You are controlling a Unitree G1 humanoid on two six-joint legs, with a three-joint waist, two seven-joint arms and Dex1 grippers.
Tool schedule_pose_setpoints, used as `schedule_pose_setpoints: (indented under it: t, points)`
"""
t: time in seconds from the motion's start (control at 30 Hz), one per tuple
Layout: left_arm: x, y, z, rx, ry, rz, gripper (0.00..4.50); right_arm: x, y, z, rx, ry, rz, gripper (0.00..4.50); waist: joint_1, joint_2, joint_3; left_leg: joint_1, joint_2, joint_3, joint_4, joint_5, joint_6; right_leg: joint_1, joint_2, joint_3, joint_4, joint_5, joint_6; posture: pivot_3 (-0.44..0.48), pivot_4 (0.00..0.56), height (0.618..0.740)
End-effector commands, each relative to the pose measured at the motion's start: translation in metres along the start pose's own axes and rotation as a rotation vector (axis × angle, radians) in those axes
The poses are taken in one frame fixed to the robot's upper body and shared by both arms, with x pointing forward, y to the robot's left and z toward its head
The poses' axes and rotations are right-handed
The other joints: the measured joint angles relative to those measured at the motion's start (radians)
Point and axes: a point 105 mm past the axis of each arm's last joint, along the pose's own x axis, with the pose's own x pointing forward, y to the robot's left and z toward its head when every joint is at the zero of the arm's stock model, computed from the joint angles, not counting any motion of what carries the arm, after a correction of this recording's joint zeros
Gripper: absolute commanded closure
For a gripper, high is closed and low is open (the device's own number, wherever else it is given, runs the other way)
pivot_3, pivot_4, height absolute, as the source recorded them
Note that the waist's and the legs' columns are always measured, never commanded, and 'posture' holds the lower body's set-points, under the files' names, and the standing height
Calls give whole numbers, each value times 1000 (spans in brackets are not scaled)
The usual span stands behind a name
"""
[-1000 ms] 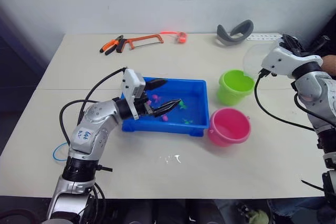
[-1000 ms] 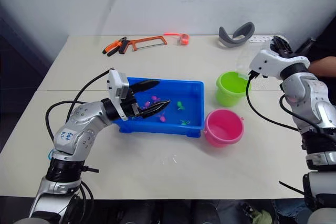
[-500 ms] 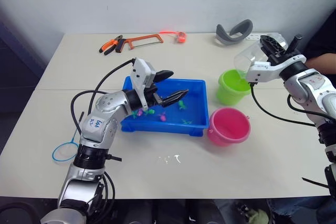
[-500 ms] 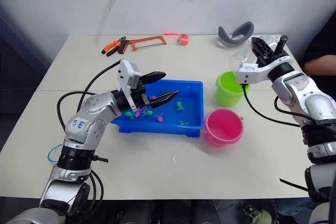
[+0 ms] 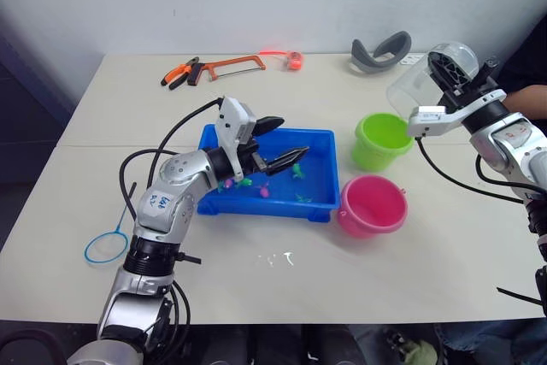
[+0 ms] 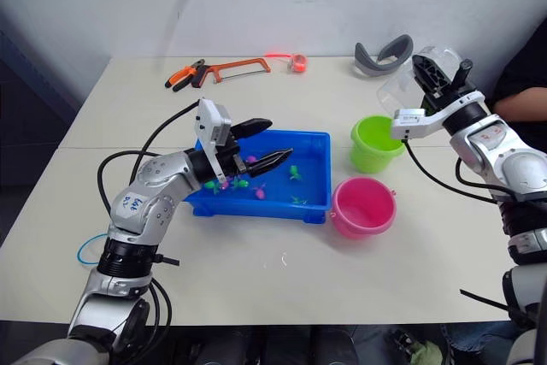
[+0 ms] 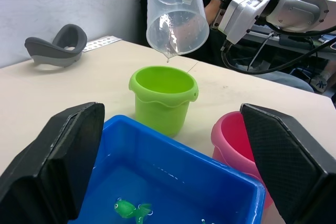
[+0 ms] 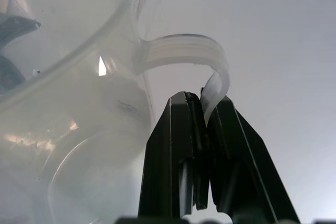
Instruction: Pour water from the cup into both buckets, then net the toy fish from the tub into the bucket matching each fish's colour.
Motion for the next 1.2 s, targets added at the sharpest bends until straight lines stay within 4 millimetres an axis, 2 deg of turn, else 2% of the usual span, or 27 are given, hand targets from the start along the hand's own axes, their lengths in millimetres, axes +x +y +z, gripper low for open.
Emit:
schedule_pose_setpoints:
  t: [0.03,0.17,0.23,0.3,0.4,0.53,0.6,0.63,0.77,0.83,0.97,1.07,1.2]
  points:
    - [-1,-4,9,29,-26,-11,0,-3,-5,-23,173,121,-15,4454,0,0,0,0,0,0,0,0,0,0,0,0,0,0,0,0,150,740]
    - [-7,-4,11,20,-40,-11,0,-14,3,-50,451,311,0,4454,2,-1,0,0,0,0,0,0,0,0,4,0,0,0,0,0,150,740]
    - [-10,-4,12,16,-46,-13,0,-18,6,-54,577,352,16,4454,2,-1,0,0,1,-1,1,0,0,1,5,0,0,0,0,0,150,740]
    - [-13,-6,13,13,-62,-26,0,-24,11,-57,789,399,28,4454,1,-1,1,-1,1,-1,0,0,0,1,5,0,0,0,0,0,150,740]
    - [-21,-9,19,14,-98,-55,0,-40,20,-67,1086,492,31,4454,2,-1,1,-1,2,-1,1,0,0,1,5,0,0,0,0,0,150,740]
    - [-33,-14,24,45,-125,-109,0,-64,20,-84,1441,598,-46,4454,2,-1,1,0,2,-1,1,0,0,1,2,0,1,0,0,0,150,740]
    - [-40,-17,25,75,-125,-138,0,-76,22,-86,1655,644,-73,4454,3,-1,1,0,2,-2,1,0,0,1,1,0,1,0,0,0,150,740]
    - [-44,-20,26,83,-123,-159,0,-85,29,-84,1735,681,-37,4454,3,-1,1,0,2,-2,1,0,0,1,1,0,1,0,0,0,150,740]
    - [-60,-32,17,130,-51,-249,0,-123,51,-76,1846,778,11,4454,6,-1,1,0,2,-2,1,0,1,2,0,-1,0,0,0,0,150,740]
    - [-64,-35,13,137,-31,-267,0,-132,55,-73,1896,803,0,4454,6,0,1,0,1,-2,0,0,1,2,-1,-1,0,0,0,0,150,740]
    - [-73,-42,3,139,9,-299,0,-164,83,-58,1876,869,6,4454,3,0,1,2,-1,-1,0,0,3,3,-3,0,0,1,1,0,150,740]
    - [-73,-43,2,133,4,-293,0,-174,95,-51,1874,867,6,4454,3,0,1,2,-1,-1,0,0,3,3,-3,1,0,1,1,0,150,740]
    - [-73,-42,0,126,3,-276,0,-179,108,-51,1892,897,-68,4454,0,0,1,3,-1,0,0,0,3,3,-3,1,0,1,1,0,150,740]
